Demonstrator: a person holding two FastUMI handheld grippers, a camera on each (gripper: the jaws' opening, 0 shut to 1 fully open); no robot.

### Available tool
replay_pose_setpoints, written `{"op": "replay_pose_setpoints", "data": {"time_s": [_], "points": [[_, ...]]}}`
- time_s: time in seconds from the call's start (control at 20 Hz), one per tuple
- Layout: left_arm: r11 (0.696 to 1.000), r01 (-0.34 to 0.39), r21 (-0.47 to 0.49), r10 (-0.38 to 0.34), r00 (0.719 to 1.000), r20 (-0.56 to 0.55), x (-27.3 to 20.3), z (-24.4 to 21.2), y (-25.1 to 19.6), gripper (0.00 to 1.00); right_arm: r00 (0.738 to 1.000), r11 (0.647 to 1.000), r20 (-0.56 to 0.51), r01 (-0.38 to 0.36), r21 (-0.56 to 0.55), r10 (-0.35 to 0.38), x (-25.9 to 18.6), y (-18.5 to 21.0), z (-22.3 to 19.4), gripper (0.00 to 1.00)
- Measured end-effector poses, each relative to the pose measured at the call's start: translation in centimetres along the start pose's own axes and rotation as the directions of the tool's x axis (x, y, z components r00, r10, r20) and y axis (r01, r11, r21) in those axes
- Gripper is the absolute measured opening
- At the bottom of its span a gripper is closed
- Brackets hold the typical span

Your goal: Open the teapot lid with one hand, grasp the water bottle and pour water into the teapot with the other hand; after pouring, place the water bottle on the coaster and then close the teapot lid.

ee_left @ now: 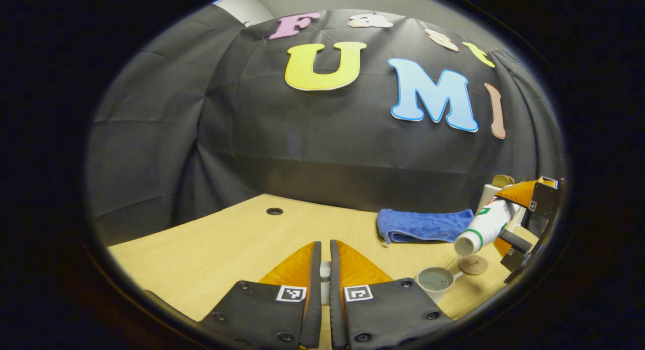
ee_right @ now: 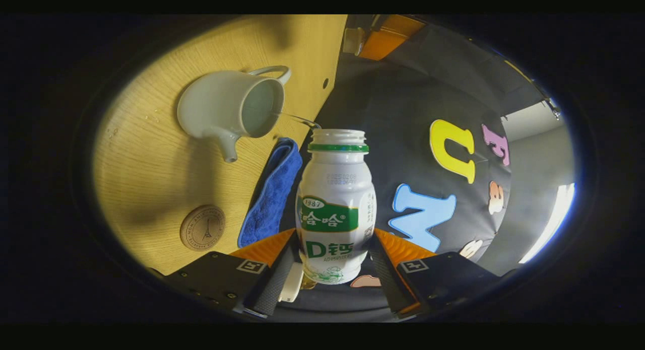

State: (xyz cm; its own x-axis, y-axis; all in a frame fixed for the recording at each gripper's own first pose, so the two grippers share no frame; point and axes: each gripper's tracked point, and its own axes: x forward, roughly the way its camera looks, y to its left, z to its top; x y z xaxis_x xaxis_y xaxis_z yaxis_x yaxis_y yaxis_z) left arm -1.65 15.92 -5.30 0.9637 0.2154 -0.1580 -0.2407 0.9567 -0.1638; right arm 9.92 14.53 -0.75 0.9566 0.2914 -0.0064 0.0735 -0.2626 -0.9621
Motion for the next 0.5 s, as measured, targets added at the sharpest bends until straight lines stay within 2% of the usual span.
{"op": "replay_pose_setpoints", "data": {"time_s": [0.05,0.15,0.2,0.5], "points": [[1.0,-0.001,0.001,0.001,1.0,0.0,-0.02,0.03,0.0,0.17,1.0,1.0,0.001,0.002,-0.002,-0.002,-0.01,-0.06,0.01,0.81],[1.0,-0.001,0.001,0.001,1.0,0.0,-0.03,0.03,0.01,0.17,1.0,1.0,0.002,0.003,-0.007,-0.003,0.03,-0.07,-0.02,0.81],[1.0,-0.002,0.001,0.002,1.0,-0.001,-0.01,0.02,0.0,0.13,1.0,1.0,0.002,0.002,-0.011,-0.002,0.08,-0.1,-0.05,0.81],[1.0,-0.002,0.004,0.002,1.0,-0.005,0.11,-0.03,-0.01,0.13,1.0,0.999,0.004,0.007,-0.037,-0.007,0.18,-0.23,-0.15,0.81]]}}
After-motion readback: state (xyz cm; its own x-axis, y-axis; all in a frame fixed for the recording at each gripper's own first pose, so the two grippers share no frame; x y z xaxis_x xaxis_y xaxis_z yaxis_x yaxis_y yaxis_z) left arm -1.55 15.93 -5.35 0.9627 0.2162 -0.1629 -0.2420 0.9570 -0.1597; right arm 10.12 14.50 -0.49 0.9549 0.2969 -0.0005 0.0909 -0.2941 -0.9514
